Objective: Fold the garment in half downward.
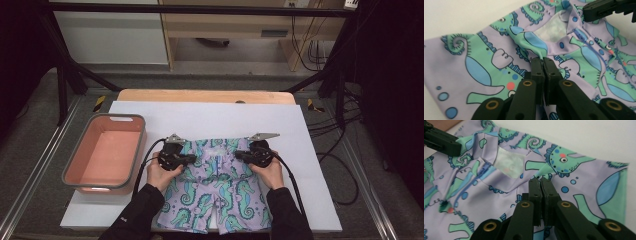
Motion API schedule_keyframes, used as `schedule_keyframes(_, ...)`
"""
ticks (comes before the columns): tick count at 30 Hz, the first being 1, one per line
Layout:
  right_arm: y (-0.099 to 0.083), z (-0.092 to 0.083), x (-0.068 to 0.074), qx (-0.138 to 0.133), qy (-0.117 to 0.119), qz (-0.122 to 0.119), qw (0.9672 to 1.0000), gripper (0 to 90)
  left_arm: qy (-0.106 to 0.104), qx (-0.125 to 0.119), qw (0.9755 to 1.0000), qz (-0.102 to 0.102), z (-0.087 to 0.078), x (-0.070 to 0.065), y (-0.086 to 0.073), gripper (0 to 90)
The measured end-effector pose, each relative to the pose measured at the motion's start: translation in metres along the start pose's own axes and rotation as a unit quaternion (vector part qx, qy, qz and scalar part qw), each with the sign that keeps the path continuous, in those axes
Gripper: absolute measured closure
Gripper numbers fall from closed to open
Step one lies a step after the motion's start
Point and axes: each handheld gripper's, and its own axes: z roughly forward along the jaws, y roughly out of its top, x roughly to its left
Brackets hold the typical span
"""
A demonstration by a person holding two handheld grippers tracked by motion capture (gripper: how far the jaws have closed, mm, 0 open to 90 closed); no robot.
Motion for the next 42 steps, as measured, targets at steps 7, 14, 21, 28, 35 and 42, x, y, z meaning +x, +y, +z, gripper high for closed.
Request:
schedule_keyframes(7,0.006,-0.031,0.016,-0.046,-0.005,-0.019,0.9988,88.1,-0.007,-0.032,0.9993,0.021,-0.022,-0.009,0.007,87.6)
schedule_keyframes(14,0.001,-0.054,0.036,-0.070,-0.018,-0.040,0.9966,88.4,-0.006,-0.050,0.9973,0.052,-0.040,-0.024,0.006,87.6)
schedule_keyframes(21,-0.004,-0.074,0.053,-0.097,-0.021,-0.056,0.9935,88.5,-0.009,-0.068,0.9948,0.076,-0.058,-0.038,-0.002,87.6)
schedule_keyframes(28,-0.025,-0.079,0.064,-0.092,-0.015,-0.061,0.9938,88.5,-0.010,-0.062,0.9941,0.089,-0.065,-0.050,-0.022,87.5)
schedule_keyframes(35,-0.043,-0.078,0.071,-0.078,-0.004,-0.063,0.9949,88.5,-0.014,-0.054,0.9941,0.093,-0.065,-0.057,-0.037,87.6)
schedule_keyframes(42,-0.050,-0.088,0.082,-0.090,0.008,-0.080,0.9927,88.5,-0.029,-0.061,0.9927,0.100,-0.076,-0.067,-0.054,87.5)
